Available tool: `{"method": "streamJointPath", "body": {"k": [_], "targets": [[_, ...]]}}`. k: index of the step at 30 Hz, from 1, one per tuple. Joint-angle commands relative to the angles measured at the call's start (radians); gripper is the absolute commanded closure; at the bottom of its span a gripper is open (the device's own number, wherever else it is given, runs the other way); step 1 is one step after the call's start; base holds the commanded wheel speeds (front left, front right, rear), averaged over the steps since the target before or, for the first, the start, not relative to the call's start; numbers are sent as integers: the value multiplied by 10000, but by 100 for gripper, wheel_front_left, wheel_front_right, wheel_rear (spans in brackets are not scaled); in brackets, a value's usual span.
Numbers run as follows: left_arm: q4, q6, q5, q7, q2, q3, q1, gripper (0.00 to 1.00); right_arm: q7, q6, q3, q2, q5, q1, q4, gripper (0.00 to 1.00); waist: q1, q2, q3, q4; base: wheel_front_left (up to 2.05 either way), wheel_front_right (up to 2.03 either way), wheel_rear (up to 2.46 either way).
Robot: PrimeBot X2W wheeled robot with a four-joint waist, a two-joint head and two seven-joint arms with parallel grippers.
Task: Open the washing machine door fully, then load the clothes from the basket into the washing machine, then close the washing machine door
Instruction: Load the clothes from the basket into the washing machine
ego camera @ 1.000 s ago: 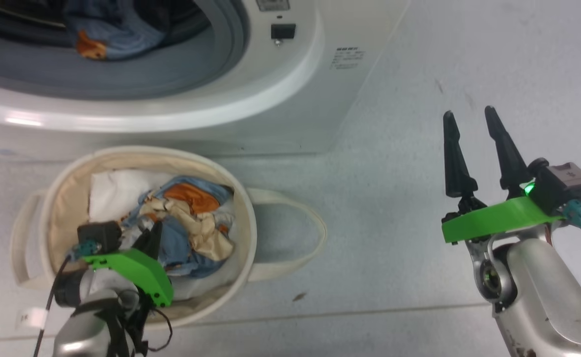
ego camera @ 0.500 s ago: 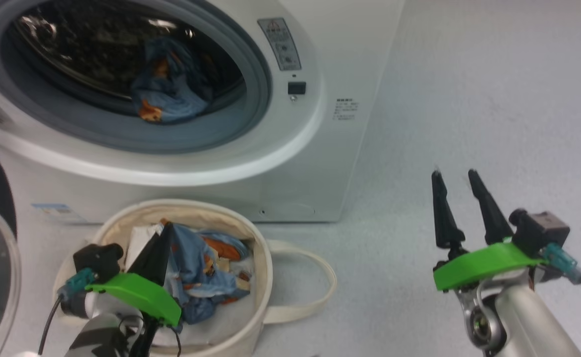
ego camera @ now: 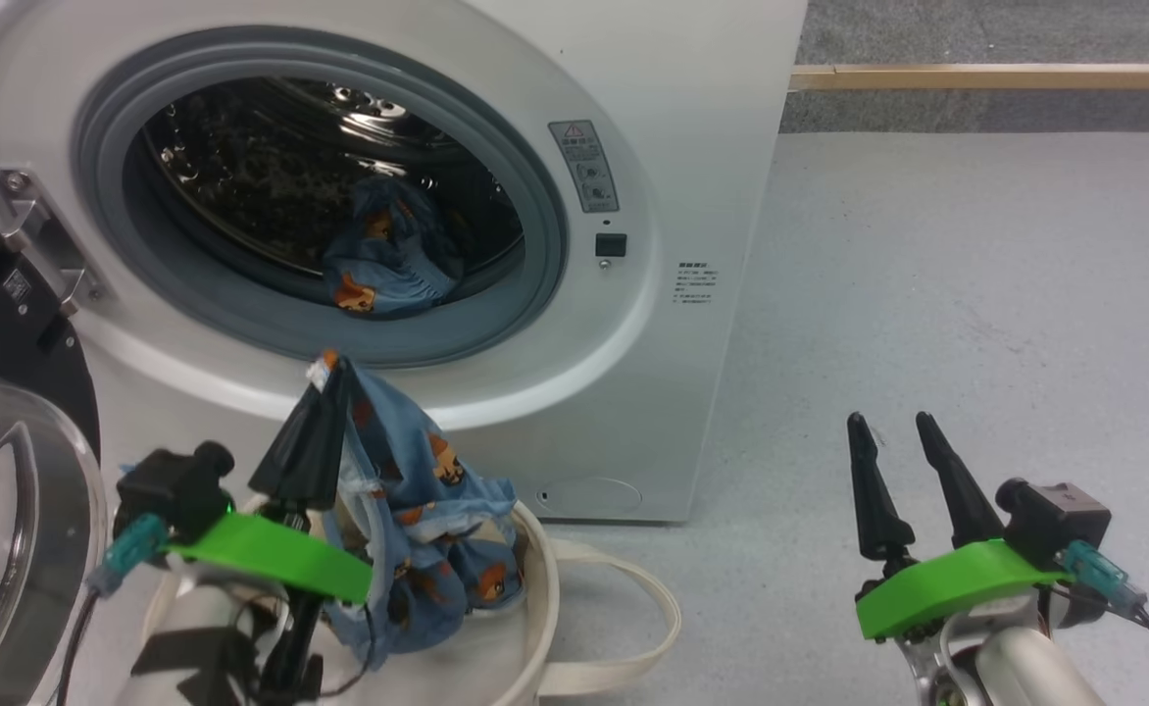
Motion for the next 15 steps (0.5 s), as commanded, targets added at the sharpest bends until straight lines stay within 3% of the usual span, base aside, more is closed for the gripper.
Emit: {"method": "streamJointPath", "body": {"k": [1, 9, 15], "targets": [[-379, -57, 108, -118, 214, 398, -784, 100, -123, 6, 232, -100, 69, -159, -264, 0, 2, -1, 7, 17, 0, 0, 0], [305, -57, 305, -118, 404, 711, -3399, 100, -124, 6, 448, -312, 45, -292, -315, 0, 2, -1, 260, -126, 0, 0, 0], [553, -57, 640, -118, 394, 1627, -4975, 100, -124, 6, 563, -408, -25, -493, -425, 0, 2, -1, 880, -520, 0, 0, 0]]}}
